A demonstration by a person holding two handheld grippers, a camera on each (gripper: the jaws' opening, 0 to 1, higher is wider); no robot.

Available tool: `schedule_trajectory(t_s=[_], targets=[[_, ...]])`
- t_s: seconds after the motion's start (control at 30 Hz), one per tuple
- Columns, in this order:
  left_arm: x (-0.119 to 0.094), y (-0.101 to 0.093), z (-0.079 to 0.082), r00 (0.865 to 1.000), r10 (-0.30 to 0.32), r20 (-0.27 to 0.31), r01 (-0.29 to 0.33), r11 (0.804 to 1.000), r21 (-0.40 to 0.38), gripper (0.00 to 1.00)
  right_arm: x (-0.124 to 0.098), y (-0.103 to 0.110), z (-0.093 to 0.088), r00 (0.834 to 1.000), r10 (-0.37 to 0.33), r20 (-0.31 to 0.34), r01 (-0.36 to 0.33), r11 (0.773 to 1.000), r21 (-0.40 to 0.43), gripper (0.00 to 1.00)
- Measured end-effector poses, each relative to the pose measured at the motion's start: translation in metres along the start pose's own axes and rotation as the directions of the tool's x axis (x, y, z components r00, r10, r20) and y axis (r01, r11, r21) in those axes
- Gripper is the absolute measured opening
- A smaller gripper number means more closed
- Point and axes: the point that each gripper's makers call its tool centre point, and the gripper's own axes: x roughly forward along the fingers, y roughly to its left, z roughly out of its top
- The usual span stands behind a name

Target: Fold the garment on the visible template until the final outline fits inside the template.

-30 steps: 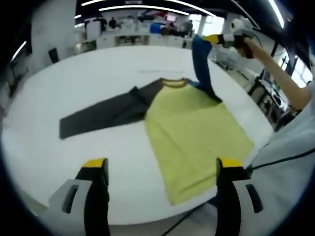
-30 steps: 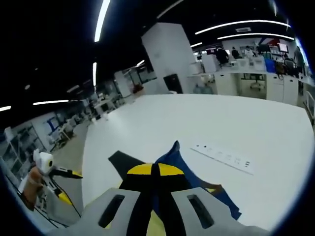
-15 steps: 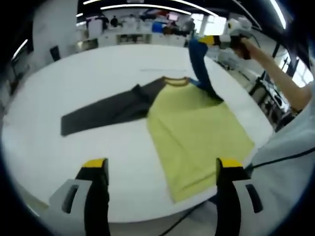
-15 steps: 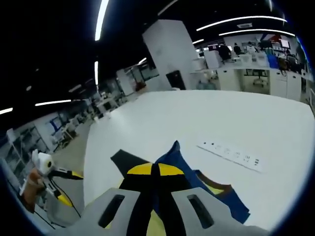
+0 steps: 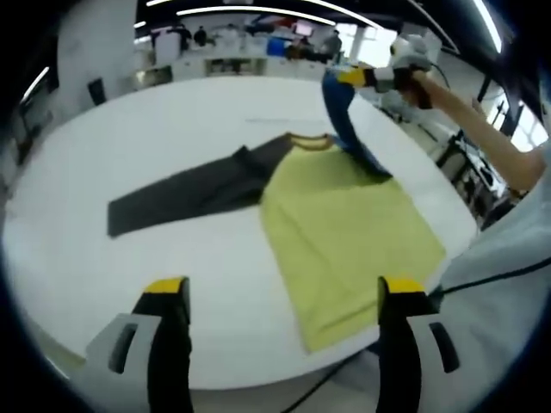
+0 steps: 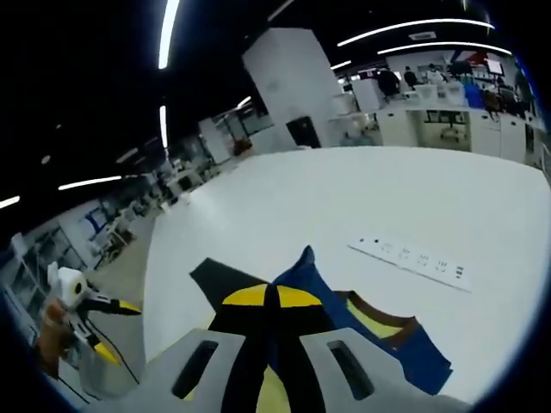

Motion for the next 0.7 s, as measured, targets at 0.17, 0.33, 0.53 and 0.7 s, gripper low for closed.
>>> schedule_trajectory(t_s=[0.17,0.33,0.53,0.7], targets=[[0.001,0.002,0.000,1.000,0.000,-0.003,0.000,1.000,-0.004,0.86,0.010,-0.005,-0.007,1.000,-0.008,-0.015,0.008,1.000,0.015,0.02],[0.000,0.005,-0.002,1.000,0.002,-0.006,-0.002,1.000,-0.010,0.86,0.019,-0.008,-0.017,0.999,-0.013,-0.036,0.013,1.000,0.023,0.02],[-0.002,0.008,-0.003,1.000,0.010,-0.007,-0.010,1.000,-0.020,0.86,0.031,-0.012,-0.030,0.998,-0.009,-0.066,0.012,0.999,0.040,0.02],[-0.001,0.010,-0.006,1.000,0.013,-0.014,-0.013,1.000,-0.028,0.86,0.040,-0.011,-0.038,0.996,0.000,-0.084,0.005,0.999,0.051,0.02]])
